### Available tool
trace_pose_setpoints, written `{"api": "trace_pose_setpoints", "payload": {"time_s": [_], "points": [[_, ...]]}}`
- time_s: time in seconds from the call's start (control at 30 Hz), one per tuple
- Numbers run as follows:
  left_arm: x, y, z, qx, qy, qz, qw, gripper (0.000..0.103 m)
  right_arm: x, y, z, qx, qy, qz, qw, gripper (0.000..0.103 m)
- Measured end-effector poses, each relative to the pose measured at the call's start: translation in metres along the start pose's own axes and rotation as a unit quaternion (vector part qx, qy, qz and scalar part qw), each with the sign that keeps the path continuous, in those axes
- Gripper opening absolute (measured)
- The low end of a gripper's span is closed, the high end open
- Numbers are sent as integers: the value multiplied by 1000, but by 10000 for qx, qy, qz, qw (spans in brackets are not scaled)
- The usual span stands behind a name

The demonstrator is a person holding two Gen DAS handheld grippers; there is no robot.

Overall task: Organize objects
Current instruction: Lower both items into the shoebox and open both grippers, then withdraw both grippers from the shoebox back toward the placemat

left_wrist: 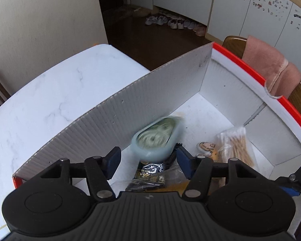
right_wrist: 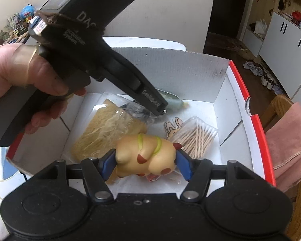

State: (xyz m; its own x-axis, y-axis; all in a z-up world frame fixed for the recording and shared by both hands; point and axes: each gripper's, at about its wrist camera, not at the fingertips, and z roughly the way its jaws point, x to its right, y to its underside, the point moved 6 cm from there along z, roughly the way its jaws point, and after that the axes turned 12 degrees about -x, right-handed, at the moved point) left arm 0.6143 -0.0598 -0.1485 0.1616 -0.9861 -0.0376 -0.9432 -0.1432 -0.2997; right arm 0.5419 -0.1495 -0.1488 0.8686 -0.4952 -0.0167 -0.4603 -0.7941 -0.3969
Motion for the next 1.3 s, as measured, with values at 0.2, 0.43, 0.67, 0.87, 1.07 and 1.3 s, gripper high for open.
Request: {"api": "trace_pose_setpoints", "payload": {"time_s": [0.2,0.43,0.67,0.87,1.07,1.3], "points": [[-4,4,4,-89,43,-89,9999,61,-1,0,2,-16,-12,-26,10000,66],[-6,9,-4,38,59,-131,9999,61,1,-1,-2,91,11,0,10000,68],[-2,16,-23,270,13,-48,9996,61,3,1,-22,278,-45,58,9996,70],[2,25,-46,492,-16,-19,9988,61,5,2,-40,481,-56,103,9988,71],[3,40,-76,774,-58,-59,9970,61,5,6,-61,674,-131,171,9975,71],[1,67,-114,1157,39,-224,9930,61,-3,11,-86,889,-213,191,9956,71]]}}
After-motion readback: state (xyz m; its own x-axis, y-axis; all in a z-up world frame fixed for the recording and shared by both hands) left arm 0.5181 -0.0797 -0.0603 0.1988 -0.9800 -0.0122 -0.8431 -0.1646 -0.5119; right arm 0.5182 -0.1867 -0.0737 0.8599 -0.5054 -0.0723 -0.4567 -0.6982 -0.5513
